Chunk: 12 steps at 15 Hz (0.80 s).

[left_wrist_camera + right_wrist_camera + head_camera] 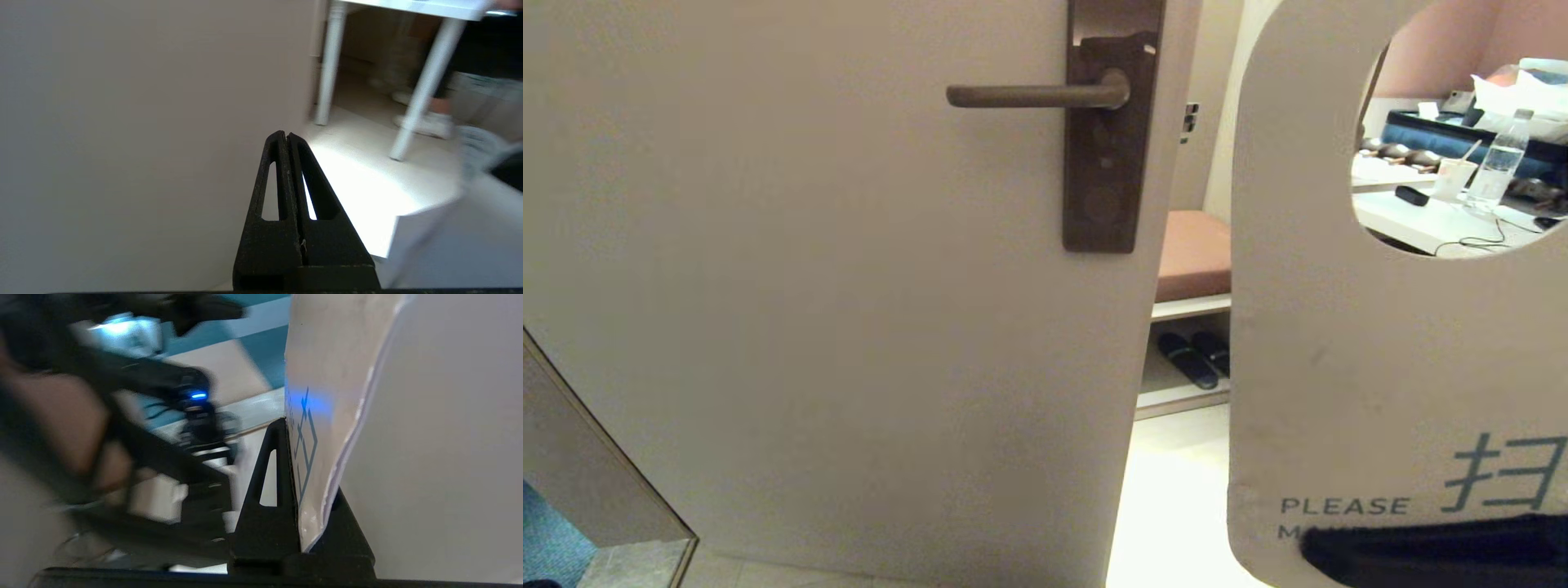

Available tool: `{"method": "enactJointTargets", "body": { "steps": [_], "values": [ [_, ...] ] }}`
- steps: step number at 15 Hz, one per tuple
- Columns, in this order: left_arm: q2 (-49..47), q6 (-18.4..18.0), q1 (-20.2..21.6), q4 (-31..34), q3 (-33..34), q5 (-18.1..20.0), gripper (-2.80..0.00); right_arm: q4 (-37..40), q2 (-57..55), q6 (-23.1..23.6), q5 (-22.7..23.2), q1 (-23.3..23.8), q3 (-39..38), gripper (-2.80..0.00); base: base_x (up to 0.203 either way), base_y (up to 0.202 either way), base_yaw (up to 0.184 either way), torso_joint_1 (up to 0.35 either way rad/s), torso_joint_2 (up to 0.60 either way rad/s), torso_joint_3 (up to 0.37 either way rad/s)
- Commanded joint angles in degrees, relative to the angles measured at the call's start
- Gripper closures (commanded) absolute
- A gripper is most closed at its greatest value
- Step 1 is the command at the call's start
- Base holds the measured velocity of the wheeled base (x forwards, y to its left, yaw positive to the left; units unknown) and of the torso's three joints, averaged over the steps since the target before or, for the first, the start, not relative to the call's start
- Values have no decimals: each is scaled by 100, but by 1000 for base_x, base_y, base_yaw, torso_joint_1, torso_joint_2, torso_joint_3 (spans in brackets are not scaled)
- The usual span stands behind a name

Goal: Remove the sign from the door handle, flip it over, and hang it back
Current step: Hand it to the other hand

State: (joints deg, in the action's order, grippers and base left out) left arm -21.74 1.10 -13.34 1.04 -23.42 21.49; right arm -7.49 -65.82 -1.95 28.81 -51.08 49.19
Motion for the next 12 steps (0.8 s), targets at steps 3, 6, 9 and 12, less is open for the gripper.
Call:
{"method": "enactJointTargets", "body": {
  "steps": [3, 6, 9, 12],
  "values": [
    [-460, 50, -451, -26, -325, 65, 0, 53, -187, -470, 368, -7, 437, 0, 0, 0, 0, 0, 0, 0],
    [-819, 232, -729, -402, -510, 66, 0, 44, -195, -658, 424, 0, 523, 0, 0, 0, 0, 0, 0, 0],
    [-1249, 316, -846, -649, -807, 146, 0, 48, -225, -636, 535, -7, 469, 0, 0, 0, 0, 0, 0, 0],
    [-1388, 321, -1145, -674, -857, 250, 0, 28, -307, -535, 752, -7, 442, 0, 0, 0, 0, 0, 0, 0]
  ]
}}
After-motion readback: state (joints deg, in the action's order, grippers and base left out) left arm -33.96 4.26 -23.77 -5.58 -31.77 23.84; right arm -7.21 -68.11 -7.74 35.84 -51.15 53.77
